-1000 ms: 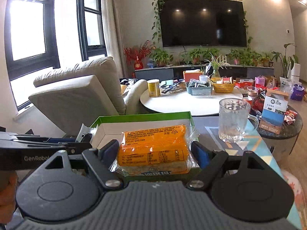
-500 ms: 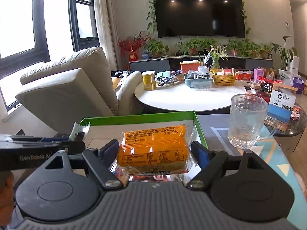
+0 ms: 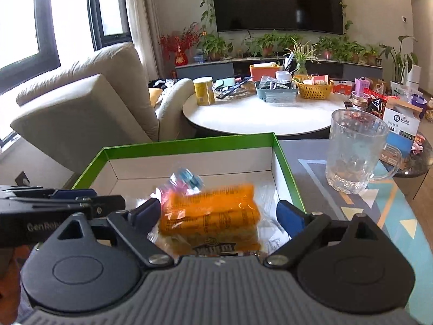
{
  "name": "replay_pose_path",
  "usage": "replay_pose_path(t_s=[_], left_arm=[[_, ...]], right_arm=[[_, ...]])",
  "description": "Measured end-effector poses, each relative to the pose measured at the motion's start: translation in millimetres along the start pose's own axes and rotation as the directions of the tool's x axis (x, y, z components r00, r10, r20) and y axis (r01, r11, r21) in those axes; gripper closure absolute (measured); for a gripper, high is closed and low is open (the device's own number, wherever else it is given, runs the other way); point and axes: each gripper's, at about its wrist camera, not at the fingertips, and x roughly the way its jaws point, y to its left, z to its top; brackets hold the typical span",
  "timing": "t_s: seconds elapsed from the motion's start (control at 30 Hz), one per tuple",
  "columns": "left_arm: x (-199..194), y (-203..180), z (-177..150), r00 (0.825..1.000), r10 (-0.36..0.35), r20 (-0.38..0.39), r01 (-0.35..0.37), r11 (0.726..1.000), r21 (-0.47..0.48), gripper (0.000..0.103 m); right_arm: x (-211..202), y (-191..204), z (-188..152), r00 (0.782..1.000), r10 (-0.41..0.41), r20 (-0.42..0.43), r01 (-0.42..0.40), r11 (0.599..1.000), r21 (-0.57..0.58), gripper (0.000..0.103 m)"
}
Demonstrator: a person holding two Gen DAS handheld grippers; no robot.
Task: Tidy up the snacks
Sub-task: 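Lower both snacks into the box and open both grippers, then move both grippers back to the snack pile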
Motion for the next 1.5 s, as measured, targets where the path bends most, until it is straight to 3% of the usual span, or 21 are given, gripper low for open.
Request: replay_pose_path(t_s=[0.27, 0.43, 0.63, 0.87, 1.0, 1.27, 1.37, 1.43, 1.47, 1.5], left_arm=[[-21, 2, -1, 1.000, 0.003, 0.024, -0.003, 1.000, -0.007, 0.056], [-47, 22, -15, 0.997, 0.047, 0.062, -0.042, 0.997, -0.072, 0.055], [-65, 42, -38, 0.998, 0.064, 0.018, -0.061, 0.990, -0.131, 0.054], [-67, 37, -71, 0.995, -0.027, -0.098, 0.013, 0.990, -0.140, 0.054], [-47, 23, -86, 0.980, -0.040, -0.192, 0.019, 0.994, -0.108, 0.054], [-58, 15, -96, 0.974, -0.103, -0.202, 0.081, 0.990, -0.115, 0.055], [-63, 9, -106, 0.954, -0.153, -0.259, 0.121, 0.983, -0.136, 0.055], [-70, -1, -115, 0.923, -0.230, -0.309, 0.203, 0.972, -0.117, 0.055], [-75, -4, -117, 0.917, -0.248, -0.313, 0.229, 0.969, -0.096, 0.055], [-83, -5, -118, 0.929, -0.228, -0.291, 0.218, 0.974, -0.067, 0.055]], right_arm=[[-22, -3, 0, 0.999, 0.002, 0.039, -0.002, 1.000, 0.008, 0.044], [-36, -6, -9, 0.999, 0.001, 0.050, -0.002, 1.000, 0.008, 0.044], [-47, -12, -24, 1.000, -0.022, 0.022, 0.022, 1.000, -0.002, 0.044], [-60, -21, -37, 1.000, -0.028, 0.005, 0.028, 0.999, 0.037, 0.044], [-66, -20, -46, 1.000, -0.025, -0.004, 0.025, 0.999, 0.038, 0.044], [-76, -19, -56, 1.000, -0.026, -0.015, 0.026, 1.000, 0.015, 0.044], [-74, -18, -57, 1.000, -0.018, -0.026, 0.018, 1.000, 0.025, 0.044], [-73, -18, -60, 0.999, -0.015, -0.035, 0.016, 0.999, 0.031, 0.044], [-74, -17, -61, 0.999, -0.012, -0.038, 0.014, 0.999, 0.034, 0.044], [-75, -17, -62, 0.999, -0.006, -0.040, 0.008, 0.999, 0.035, 0.044]])
